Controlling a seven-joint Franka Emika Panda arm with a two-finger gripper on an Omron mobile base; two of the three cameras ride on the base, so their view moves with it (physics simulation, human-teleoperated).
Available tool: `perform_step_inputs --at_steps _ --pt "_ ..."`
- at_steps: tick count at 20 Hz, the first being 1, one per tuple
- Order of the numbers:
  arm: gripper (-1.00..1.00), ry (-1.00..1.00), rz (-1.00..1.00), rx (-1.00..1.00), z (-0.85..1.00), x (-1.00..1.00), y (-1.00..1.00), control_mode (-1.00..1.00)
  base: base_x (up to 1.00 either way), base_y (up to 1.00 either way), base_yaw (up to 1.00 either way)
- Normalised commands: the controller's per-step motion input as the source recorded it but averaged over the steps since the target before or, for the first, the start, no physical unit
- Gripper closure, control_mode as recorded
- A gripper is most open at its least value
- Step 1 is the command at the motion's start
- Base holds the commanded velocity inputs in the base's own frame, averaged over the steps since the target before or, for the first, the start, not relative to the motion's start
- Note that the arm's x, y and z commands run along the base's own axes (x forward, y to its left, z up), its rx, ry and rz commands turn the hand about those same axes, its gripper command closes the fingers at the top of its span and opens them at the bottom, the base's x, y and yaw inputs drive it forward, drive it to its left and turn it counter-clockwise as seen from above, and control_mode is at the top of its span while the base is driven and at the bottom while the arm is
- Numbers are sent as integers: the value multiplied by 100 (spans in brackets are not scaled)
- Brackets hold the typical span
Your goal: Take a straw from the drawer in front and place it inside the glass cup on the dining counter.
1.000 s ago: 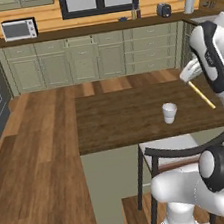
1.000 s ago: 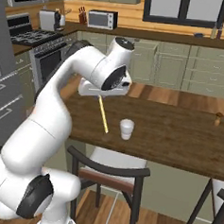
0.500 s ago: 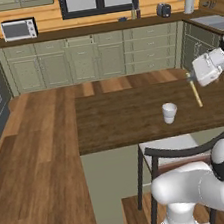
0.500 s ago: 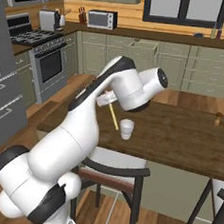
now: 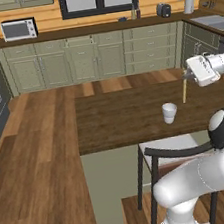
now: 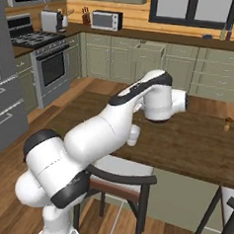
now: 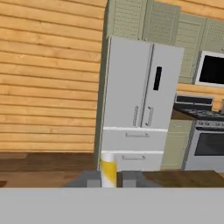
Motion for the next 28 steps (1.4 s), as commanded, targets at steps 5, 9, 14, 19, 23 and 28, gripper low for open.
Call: perform_step_inputs --at_steps 5,9,14,19,23,28 --pt "100 0 11 9 -17 66 -22 -100 0 0 0" --pt "100 0 2 0 -31 36 -32 -100 0 0 0" --pt "100 0 0 0 -41 28 -15 -100 0 0 0" --pt "100 1 2 7 -20 37 0 -100 0 0 0" --pt "100 2 1 5 -21 41 0 -100 0 0 0" --pt "100 0 0 0 -12 22 -1 -100 0 0 0"
